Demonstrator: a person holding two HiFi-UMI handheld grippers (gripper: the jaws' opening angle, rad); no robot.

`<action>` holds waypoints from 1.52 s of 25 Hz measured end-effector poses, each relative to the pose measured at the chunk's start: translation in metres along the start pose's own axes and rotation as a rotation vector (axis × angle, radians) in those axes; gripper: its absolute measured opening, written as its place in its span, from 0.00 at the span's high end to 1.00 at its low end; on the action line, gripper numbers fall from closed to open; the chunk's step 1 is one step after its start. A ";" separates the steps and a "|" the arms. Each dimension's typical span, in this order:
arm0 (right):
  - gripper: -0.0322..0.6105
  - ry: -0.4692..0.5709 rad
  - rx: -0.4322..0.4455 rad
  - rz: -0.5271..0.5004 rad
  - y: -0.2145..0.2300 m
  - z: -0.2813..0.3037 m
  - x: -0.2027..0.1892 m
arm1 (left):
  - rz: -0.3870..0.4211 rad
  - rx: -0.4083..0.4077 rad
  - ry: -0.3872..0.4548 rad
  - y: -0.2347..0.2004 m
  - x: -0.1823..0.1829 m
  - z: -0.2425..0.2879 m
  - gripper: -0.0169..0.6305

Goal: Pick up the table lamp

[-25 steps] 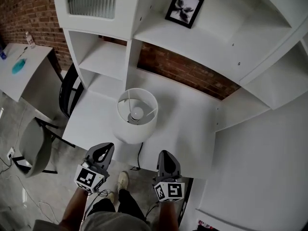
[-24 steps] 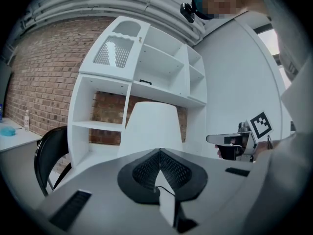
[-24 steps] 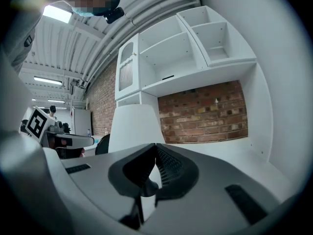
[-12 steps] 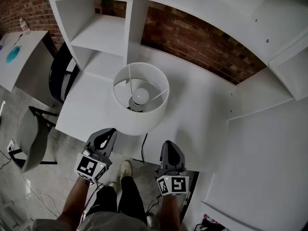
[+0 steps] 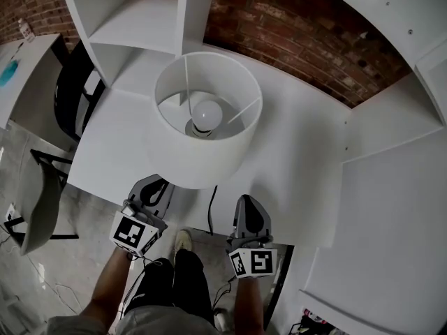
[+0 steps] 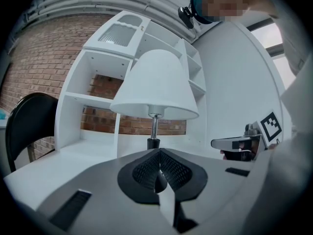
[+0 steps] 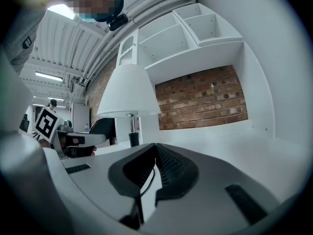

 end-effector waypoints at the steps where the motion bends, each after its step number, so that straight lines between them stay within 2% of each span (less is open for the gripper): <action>1: 0.92 0.003 -0.001 -0.001 0.000 0.000 -0.004 | 0.003 -0.003 0.003 -0.001 -0.002 0.002 0.97; 5: 0.92 0.030 -0.003 -0.008 -0.001 0.002 -0.011 | 0.012 -0.022 0.030 -0.004 -0.010 0.011 0.97; 7: 0.92 0.050 0.000 -0.016 -0.002 0.004 -0.012 | 0.007 -0.027 0.008 -0.005 -0.012 0.015 0.97; 11: 0.92 0.086 -0.002 -0.024 -0.006 0.006 -0.013 | -0.015 -0.040 0.071 -0.008 -0.018 0.025 0.97; 15: 0.91 0.106 -0.013 -0.019 -0.005 0.005 -0.013 | -0.018 -0.046 0.070 -0.009 -0.023 0.033 0.96; 23: 0.91 0.113 -0.032 -0.026 0.002 0.010 -0.010 | -0.011 -0.068 0.039 -0.015 -0.024 0.055 0.81; 29: 0.92 0.107 -0.042 -0.027 0.007 0.013 -0.011 | -0.002 -0.071 0.016 -0.016 -0.025 0.072 0.74; 38: 0.92 0.097 -0.074 -0.030 0.023 0.012 -0.016 | 0.024 -0.059 0.058 -0.017 -0.023 0.088 0.73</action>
Point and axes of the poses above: the fingertips, and each gripper's own axes: z forward along the fingers, y to its right, x out of its top, the point moved 8 cm from there along -z, backward along the fingers, and after that the axes turned 2 degrees about -z, right-handed, at the moved point
